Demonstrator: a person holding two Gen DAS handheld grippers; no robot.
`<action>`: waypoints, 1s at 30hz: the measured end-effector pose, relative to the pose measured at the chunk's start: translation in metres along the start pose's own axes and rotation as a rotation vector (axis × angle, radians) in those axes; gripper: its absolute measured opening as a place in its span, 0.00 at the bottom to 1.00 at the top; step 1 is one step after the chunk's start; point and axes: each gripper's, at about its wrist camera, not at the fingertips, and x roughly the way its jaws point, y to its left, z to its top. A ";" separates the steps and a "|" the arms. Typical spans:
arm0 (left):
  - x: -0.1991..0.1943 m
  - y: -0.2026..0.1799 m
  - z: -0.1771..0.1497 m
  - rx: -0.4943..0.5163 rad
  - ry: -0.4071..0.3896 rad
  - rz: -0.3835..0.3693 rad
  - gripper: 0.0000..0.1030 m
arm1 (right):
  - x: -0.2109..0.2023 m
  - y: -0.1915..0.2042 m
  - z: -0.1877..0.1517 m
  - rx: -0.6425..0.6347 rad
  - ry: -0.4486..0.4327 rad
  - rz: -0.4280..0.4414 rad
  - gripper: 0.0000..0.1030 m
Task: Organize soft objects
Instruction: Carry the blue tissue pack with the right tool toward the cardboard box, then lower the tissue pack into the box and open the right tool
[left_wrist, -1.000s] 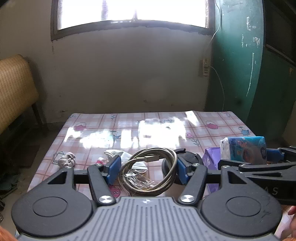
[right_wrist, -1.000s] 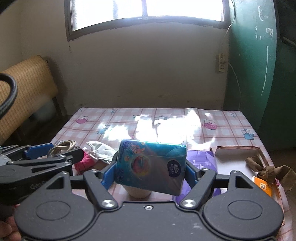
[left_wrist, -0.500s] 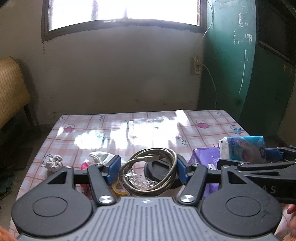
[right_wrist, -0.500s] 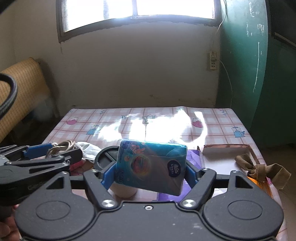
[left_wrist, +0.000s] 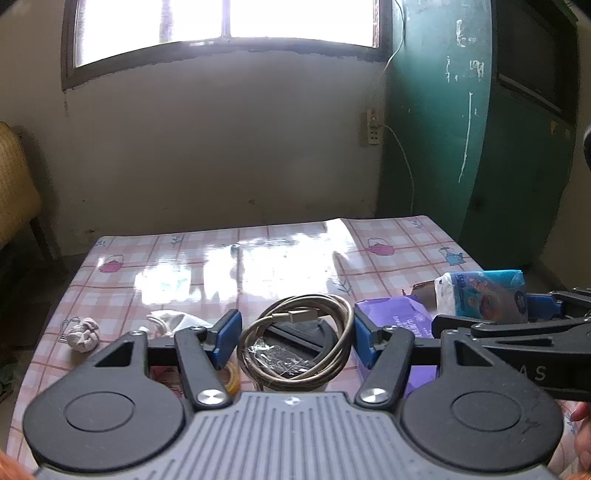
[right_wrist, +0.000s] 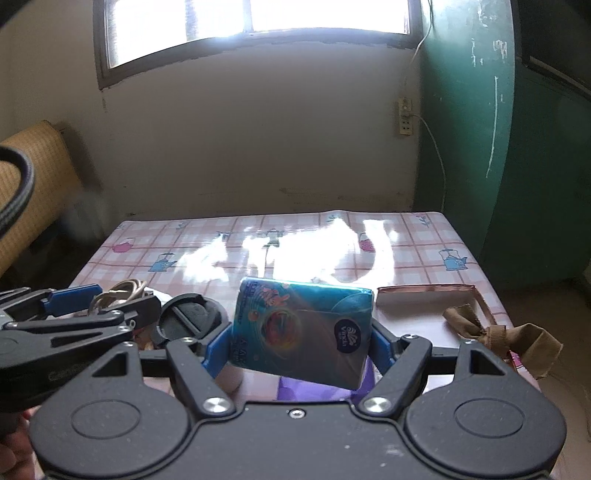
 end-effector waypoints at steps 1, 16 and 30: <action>0.000 -0.002 0.000 0.002 0.000 -0.003 0.62 | 0.000 -0.002 0.000 0.001 0.001 -0.003 0.86; 0.011 -0.033 0.001 0.054 0.015 -0.062 0.62 | 0.000 -0.040 0.002 0.041 0.006 -0.053 0.86; 0.028 -0.084 0.001 0.137 0.023 -0.158 0.62 | 0.010 -0.099 0.005 0.079 0.032 -0.123 0.86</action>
